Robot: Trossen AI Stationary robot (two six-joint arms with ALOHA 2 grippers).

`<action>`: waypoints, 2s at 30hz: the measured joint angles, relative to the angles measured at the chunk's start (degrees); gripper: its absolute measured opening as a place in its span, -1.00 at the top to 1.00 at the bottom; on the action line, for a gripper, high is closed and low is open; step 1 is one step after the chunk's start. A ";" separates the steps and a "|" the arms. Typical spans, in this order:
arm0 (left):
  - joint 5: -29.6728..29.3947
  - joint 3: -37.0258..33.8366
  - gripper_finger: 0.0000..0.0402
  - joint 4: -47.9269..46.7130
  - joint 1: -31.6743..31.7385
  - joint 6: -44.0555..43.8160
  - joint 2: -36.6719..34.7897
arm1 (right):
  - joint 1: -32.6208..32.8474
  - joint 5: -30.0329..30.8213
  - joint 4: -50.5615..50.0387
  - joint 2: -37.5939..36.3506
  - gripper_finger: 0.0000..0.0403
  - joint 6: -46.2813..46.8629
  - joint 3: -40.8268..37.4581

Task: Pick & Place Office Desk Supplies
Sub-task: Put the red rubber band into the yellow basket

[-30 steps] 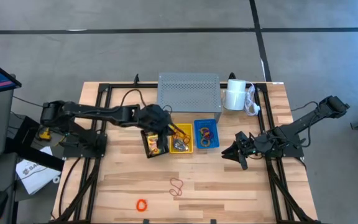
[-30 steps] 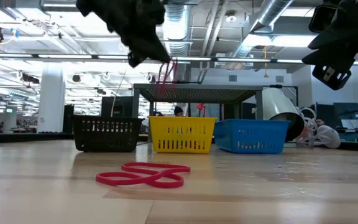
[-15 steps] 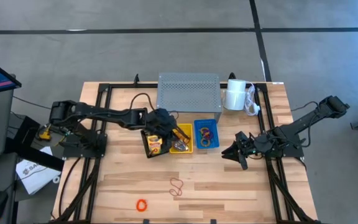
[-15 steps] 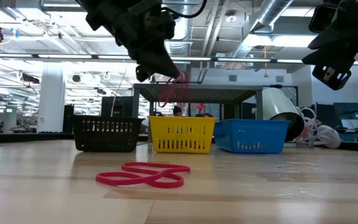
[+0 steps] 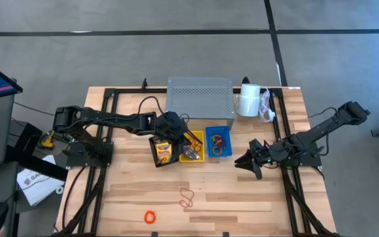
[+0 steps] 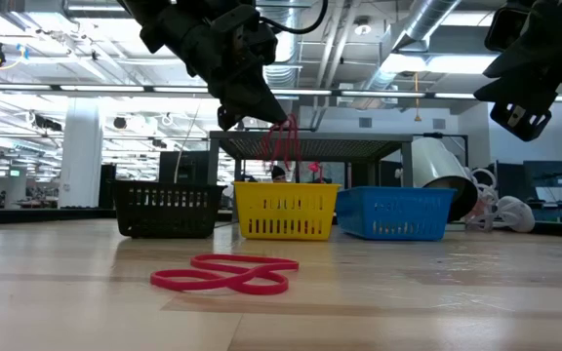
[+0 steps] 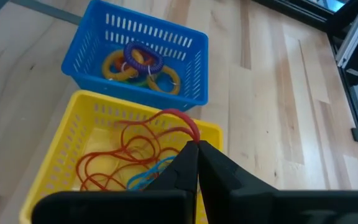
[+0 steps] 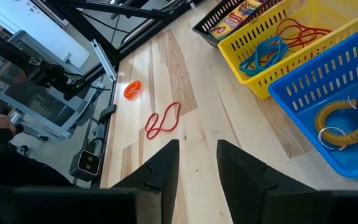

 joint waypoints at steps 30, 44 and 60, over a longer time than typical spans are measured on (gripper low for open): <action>12.18 0.00 0.00 7.48 -0.49 3.98 -0.02 | 0.01 0.00 0.02 0.00 0.47 0.00 0.00; 6.41 0.10 0.04 5.83 -24.50 19.47 1.59 | 0.02 0.00 0.04 0.01 0.47 0.01 0.00; 5.11 13.67 -0.02 -6.35 -28.30 15.43 19.52 | 0.01 0.00 0.22 0.00 0.47 0.00 -0.01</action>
